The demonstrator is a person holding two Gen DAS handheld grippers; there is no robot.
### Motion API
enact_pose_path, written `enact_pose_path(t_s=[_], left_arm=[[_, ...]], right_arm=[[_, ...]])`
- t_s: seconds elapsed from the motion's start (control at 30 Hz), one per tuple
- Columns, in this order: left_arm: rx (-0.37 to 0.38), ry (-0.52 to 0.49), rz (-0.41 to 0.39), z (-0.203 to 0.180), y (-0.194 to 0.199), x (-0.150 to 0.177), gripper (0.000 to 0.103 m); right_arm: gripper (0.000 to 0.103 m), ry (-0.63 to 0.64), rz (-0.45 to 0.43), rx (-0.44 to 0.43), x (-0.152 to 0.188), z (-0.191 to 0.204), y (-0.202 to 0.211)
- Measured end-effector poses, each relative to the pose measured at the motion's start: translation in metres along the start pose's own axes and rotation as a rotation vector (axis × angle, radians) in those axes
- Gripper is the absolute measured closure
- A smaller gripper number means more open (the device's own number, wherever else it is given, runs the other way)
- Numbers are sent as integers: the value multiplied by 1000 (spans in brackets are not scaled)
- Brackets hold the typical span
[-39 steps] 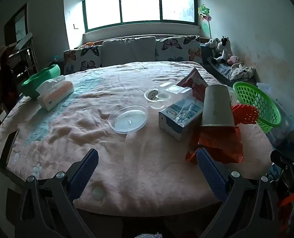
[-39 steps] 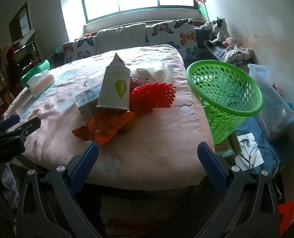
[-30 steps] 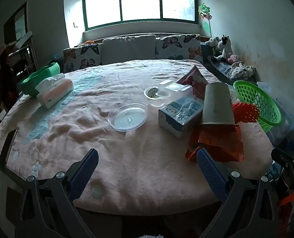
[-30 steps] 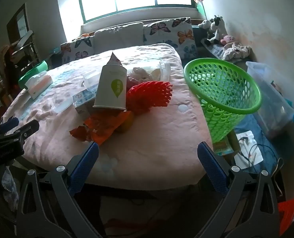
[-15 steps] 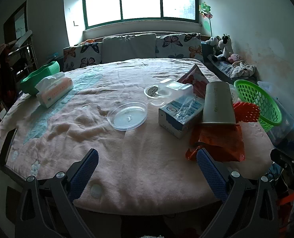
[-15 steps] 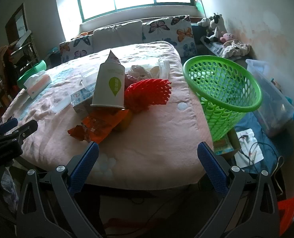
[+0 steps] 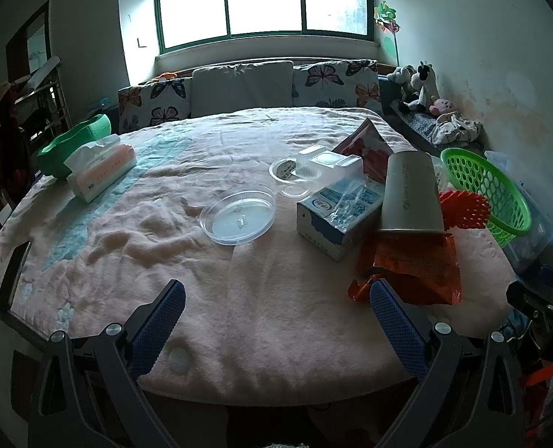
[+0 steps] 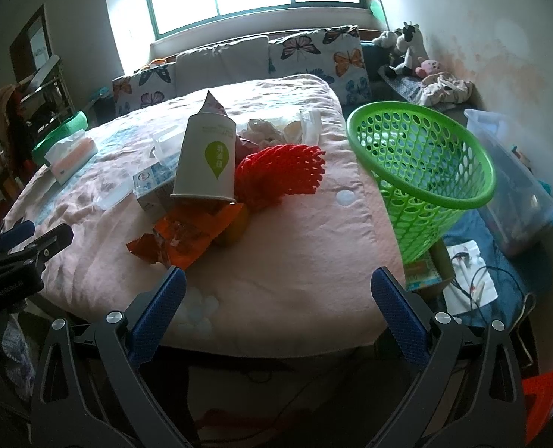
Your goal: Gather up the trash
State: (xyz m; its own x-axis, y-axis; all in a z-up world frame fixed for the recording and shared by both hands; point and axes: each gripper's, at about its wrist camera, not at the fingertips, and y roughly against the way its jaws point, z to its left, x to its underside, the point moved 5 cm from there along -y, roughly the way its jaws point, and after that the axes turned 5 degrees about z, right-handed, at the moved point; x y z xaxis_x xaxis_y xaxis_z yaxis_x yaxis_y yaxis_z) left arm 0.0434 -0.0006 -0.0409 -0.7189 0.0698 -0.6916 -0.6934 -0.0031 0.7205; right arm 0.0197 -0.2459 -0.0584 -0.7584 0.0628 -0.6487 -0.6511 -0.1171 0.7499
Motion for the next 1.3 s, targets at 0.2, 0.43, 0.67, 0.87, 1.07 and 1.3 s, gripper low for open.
enact_pose_path(t_s=[0.2,0.43,0.67,0.87,1.07,1.3], left_arm=[[2,0,1,0,-1,0,7],[2,0,2,0,-1,0,7],[4,-3,5,-1,0,1,7],[2,-4,10,-1,0,2,7],[2,-6,9,-1,-1,1,7],[3,-9,16,-1,-4,-2,7]], right_arm=[[4,2,1,1,0,1,0],[4,1,0,0,0,0,0],[4,-2,2,0,-1,0,-1],[4,-3,1,0,-2,-1,-1],[4,-2,3,-2,-2,-1,-1],[4,-1,7,-7,-6,0,-4]])
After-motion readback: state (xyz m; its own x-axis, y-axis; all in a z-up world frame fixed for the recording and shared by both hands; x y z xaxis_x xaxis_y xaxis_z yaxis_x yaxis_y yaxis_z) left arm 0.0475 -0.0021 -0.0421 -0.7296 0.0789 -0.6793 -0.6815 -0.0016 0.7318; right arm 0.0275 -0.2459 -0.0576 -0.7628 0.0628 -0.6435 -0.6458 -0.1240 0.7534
